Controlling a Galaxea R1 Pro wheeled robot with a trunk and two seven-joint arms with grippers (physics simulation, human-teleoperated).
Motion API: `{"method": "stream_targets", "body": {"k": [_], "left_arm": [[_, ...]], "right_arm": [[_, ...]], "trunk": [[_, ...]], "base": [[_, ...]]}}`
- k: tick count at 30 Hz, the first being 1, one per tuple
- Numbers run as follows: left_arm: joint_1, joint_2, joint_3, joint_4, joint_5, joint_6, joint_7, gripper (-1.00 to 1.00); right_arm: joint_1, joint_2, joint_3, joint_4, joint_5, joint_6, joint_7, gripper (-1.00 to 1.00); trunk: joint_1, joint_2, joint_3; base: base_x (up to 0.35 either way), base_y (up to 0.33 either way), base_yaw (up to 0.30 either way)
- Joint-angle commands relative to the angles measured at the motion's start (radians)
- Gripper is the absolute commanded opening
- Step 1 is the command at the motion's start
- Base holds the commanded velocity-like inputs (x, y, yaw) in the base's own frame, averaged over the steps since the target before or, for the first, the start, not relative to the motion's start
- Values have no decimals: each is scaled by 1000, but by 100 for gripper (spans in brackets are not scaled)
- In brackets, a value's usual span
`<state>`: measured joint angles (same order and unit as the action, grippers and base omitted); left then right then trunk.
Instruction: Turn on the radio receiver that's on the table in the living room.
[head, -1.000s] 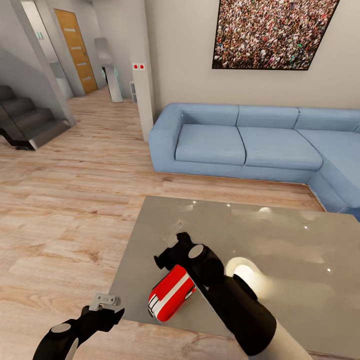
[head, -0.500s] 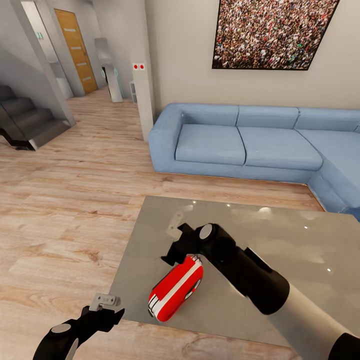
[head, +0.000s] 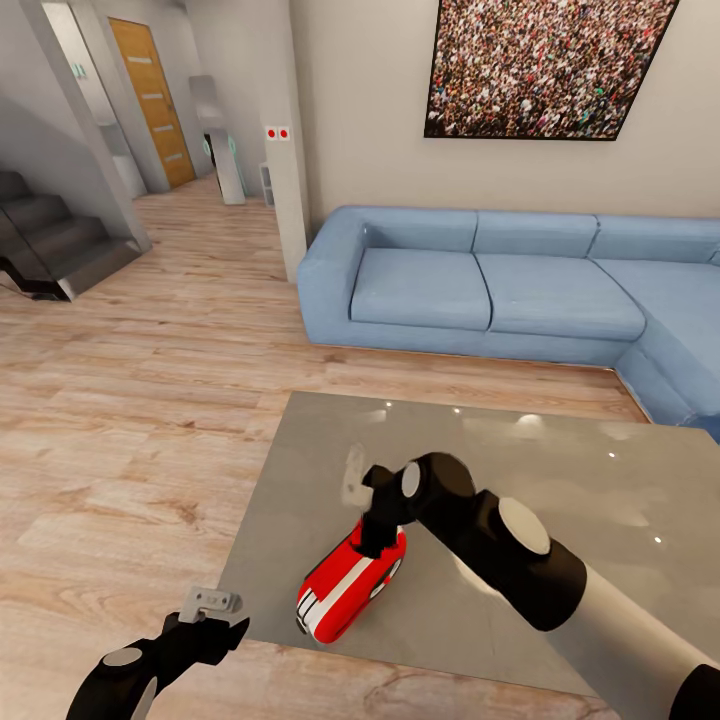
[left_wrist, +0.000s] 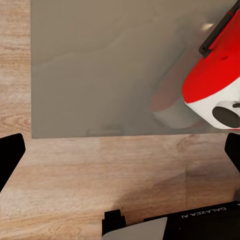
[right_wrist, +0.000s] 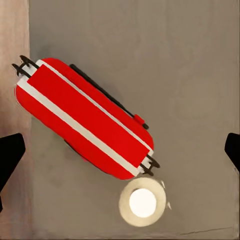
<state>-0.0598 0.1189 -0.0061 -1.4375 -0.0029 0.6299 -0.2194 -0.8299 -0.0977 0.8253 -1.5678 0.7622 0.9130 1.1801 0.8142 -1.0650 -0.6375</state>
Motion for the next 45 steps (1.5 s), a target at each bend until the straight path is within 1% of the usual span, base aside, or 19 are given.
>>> {"method": "stream_targets", "body": {"k": [1,2,3,4,8,10,13,15,20,21,30,45], "left_arm": [[0,0,0,0,0,1,0,100],[0,0,0,0,0,2,1,100],[0,0,0,0,0,3,1,100],[0,0,0,0,0,3,1,100],[0,0,1,0,1,5,1,100],[0,1,1,0,1,6,1,100],[0,1,1,0,2,6,1,100],[0,1,1,3,2,4,2,100],[0,1,1,9,3,3,2,100],[0,1,1,14,2,1,2,100],[0,1,1,15,0,0,1,100],[0,1,1,15,-2,2,1,100]], "right_arm": [[0,1,-1,0,20,-13,21,100],[0,1,-2,-1,36,-22,36,100],[0,2,-4,-1,60,-39,59,100],[0,2,-5,-1,69,-46,67,100],[0,5,-7,-1,97,-71,91,100],[0,8,-7,-1,102,-75,95,100],[0,15,-8,-1,105,-78,97,100],[0,31,-9,-1,107,-75,98,100],[0,46,-14,-1,107,-67,98,100],[0,56,-16,0,108,-52,98,100],[0,71,-13,4,122,-11,96,100],[0,74,-17,3,123,-7,95,100]], "trunk": [[0,0,0],[0,0,0],[0,0,0],[0,0,0],[0,0,0],[0,0,0],[0,0,0],[0,0,0],[0,0,0],[0,0,0],[0,0,0],[0,0,0]], "base": [[0,0,0],[0,0,0],[0,0,0],[0,0,0],[0,0,0],[0,0,0],[0,0,0],[0,0,0],[0,0,0],[0,0,0],[0,0,0],[0,0,0]]}}
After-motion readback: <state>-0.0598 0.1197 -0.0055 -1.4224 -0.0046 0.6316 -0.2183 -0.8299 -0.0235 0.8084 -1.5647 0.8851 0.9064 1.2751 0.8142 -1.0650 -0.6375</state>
